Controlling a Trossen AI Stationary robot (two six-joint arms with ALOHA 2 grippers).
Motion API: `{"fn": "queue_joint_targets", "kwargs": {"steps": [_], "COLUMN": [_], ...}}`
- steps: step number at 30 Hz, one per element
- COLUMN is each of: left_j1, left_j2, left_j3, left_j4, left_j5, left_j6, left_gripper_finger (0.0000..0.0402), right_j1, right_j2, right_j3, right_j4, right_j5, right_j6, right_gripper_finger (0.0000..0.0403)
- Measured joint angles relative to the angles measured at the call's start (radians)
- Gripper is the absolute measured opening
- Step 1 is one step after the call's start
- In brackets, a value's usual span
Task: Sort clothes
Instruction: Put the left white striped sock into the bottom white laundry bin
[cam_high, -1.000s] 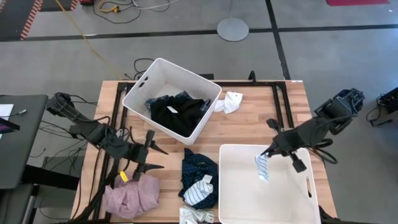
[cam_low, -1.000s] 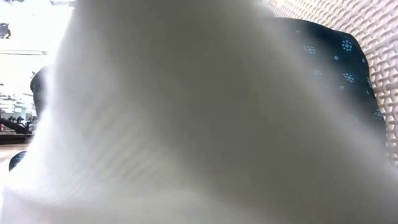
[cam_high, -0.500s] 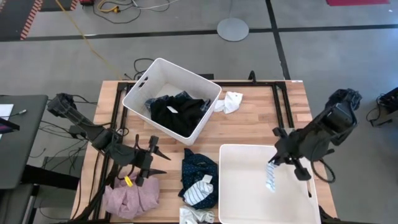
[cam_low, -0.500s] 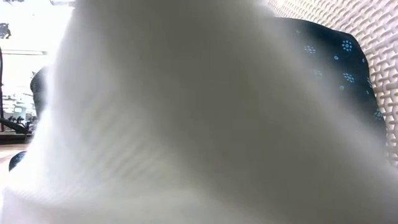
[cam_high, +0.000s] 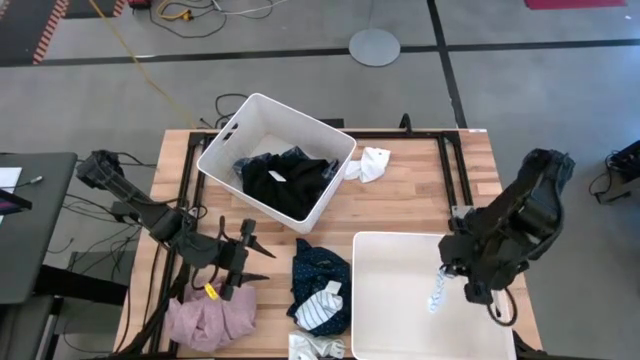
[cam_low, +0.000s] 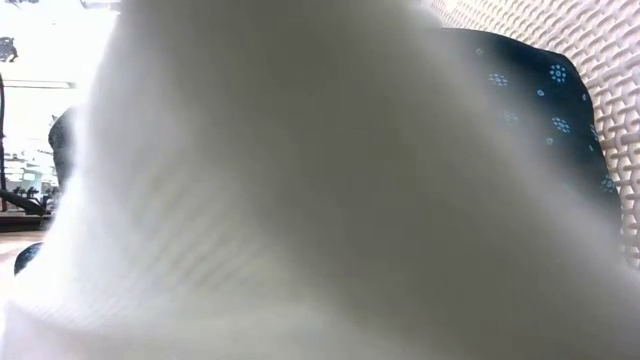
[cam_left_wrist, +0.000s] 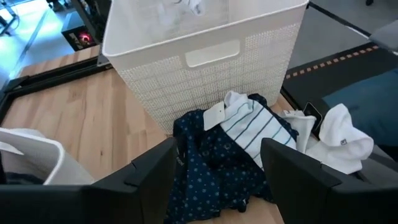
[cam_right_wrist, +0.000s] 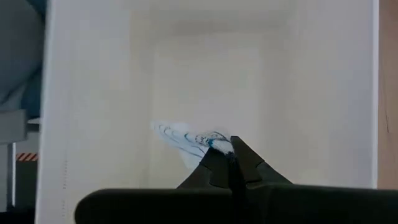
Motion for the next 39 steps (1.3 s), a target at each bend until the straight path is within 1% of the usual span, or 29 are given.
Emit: {"fn": "queue_joint_targets", "kwargs": {"steps": [3,9,16,22,27,35,39], "left_j1": [-0.003,-0.003,-0.003,-0.003,-0.003,-0.005,-0.006], "left_j2": [0.023,0.083,0.141,0.187,0.235,0.372,0.43], "left_j3": [0.0,0.0,0.0,0.0,0.0,0.0,0.0], "left_j4": [0.011,0.056,0.126,0.184,0.252,0.341,0.382], "left_j5": [0.001,0.005,0.006,0.008,0.044,0.05,0.087], "left_j6": [0.001,0.023,0.055,0.064,0.046,-0.018,-0.06], "left_gripper_finger": [0.0227,0.0227,0.0227,0.0227,0.0227,0.0227,0.0227], "right_j1": [0.02,0.062,0.095,0.096,0.096,0.096,0.102], "right_j2": [0.022,0.083,0.205,0.309,0.392,0.474,0.496], "right_j3": [0.0,0.0,0.0,0.0,0.0,-0.001,-0.001], "right_j4": [-0.037,-0.044,-0.008,0.043,0.047,0.085,0.104], "right_j5": [-0.001,-0.005,-0.022,-0.038,-0.041,-0.043,-0.042], "right_j6": [0.065,0.139,0.137,0.122,0.103,0.112,0.146], "right_gripper_finger": [0.0001,0.0003,0.0003,0.0004,0.0005,0.0036,0.0059]}}
